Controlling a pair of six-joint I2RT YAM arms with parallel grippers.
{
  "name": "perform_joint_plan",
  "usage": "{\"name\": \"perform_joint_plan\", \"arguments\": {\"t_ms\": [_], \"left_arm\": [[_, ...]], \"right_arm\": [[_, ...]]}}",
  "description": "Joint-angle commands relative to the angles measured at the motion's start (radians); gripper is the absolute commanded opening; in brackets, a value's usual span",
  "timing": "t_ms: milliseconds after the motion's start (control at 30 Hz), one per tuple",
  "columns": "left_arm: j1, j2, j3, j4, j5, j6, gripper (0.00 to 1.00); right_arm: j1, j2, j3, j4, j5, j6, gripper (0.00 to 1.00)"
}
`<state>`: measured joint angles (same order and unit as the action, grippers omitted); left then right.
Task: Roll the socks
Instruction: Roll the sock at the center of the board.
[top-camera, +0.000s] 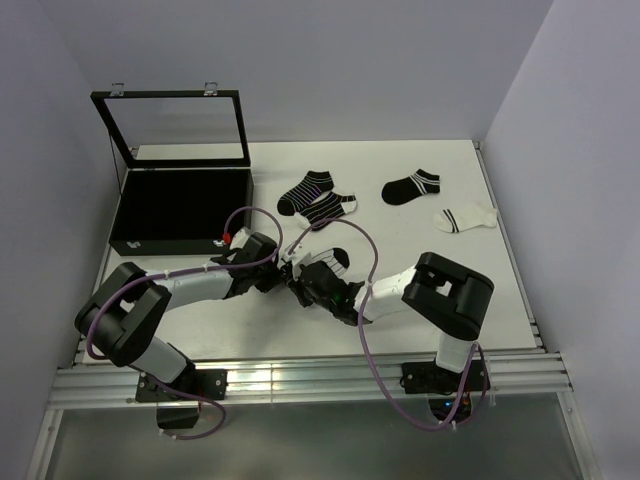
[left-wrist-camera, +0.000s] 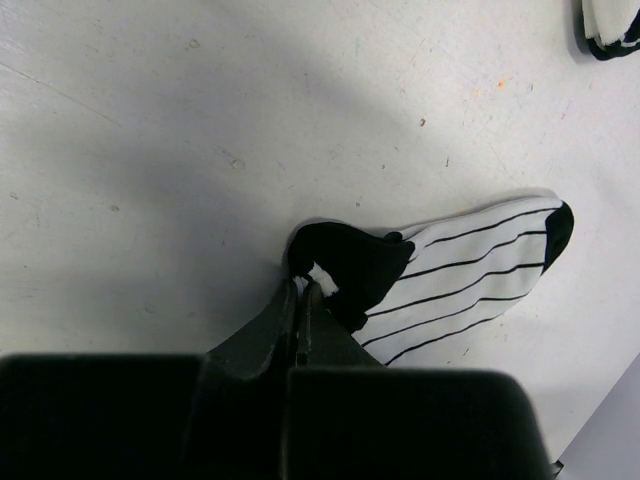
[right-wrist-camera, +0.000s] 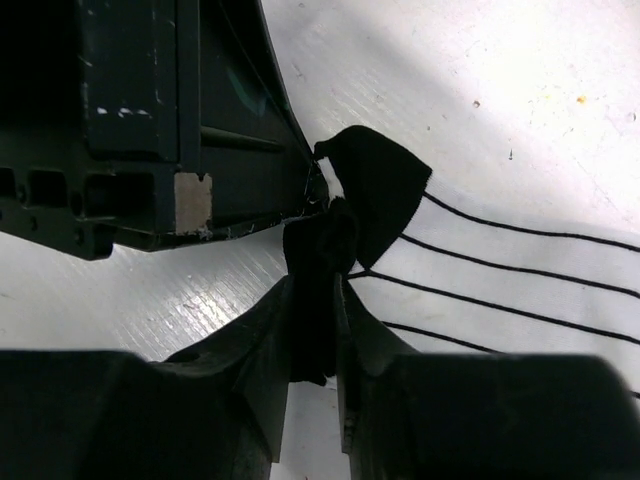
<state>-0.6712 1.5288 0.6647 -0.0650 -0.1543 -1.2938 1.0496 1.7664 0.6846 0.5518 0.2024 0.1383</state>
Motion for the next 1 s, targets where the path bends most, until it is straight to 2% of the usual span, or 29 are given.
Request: {"name": "perform_joint_plan", "arguments": {"t_ms": [0, 167, 333, 433, 533, 633, 667, 767, 867, 967], "left_arm": [[-0.001, 0.025, -0.005, -0.076, -0.007, 0.028, 0.00], [-0.001, 0.004, -0.019, -0.067, -0.016, 0.018, 0.00], [-0.001, -0.065, -0.086, -0.001, -0.030, -0.018, 0.04], [-0.001, -0.111, -0.125, 0.037, -0.042, -0.047, 0.11], [-0.001, -0.163, -0.161, 0.056, -0.060, -0.073, 0.20], [-0.001, -0.214, -0.203, 0.134, -0.074, -0.082, 0.32], [-0.001, -0.223, -0.212, 0.148, -0.074, -0.084, 0.41], [-0.001, -0.254, -0.250, 0.212, -0.062, -0.081, 0.55], [-0.001, -0.260, -0.278, 0.264, -0.057, -0.070, 0.62], [-0.001, -0.242, -0.301, 0.319, -0.053, -0.062, 0.63]], "right_arm": [[0.004, 0.007, 0.016, -0.012, 0.017, 0.021, 0.24], [-0.032, -0.022, -0.002, -0.010, -0.082, 0.081, 0.00], [-0.112, -0.031, -0.020, -0.010, -0.245, 0.164, 0.00], [-0.164, -0.025, -0.026, -0.001, -0.351, 0.222, 0.00], [-0.220, -0.016, -0.031, 0.011, -0.449, 0.286, 0.00], [-0.256, -0.002, -0.013, -0.004, -0.523, 0.311, 0.00], [-0.266, 0.014, -0.007, -0.009, -0.540, 0.331, 0.00], [-0.302, 0.060, 0.023, -0.019, -0.630, 0.369, 0.00], [-0.333, 0.099, 0.041, -0.013, -0.701, 0.406, 0.00], [-0.359, 0.132, 0.053, 0.000, -0.765, 0.443, 0.00]]}}
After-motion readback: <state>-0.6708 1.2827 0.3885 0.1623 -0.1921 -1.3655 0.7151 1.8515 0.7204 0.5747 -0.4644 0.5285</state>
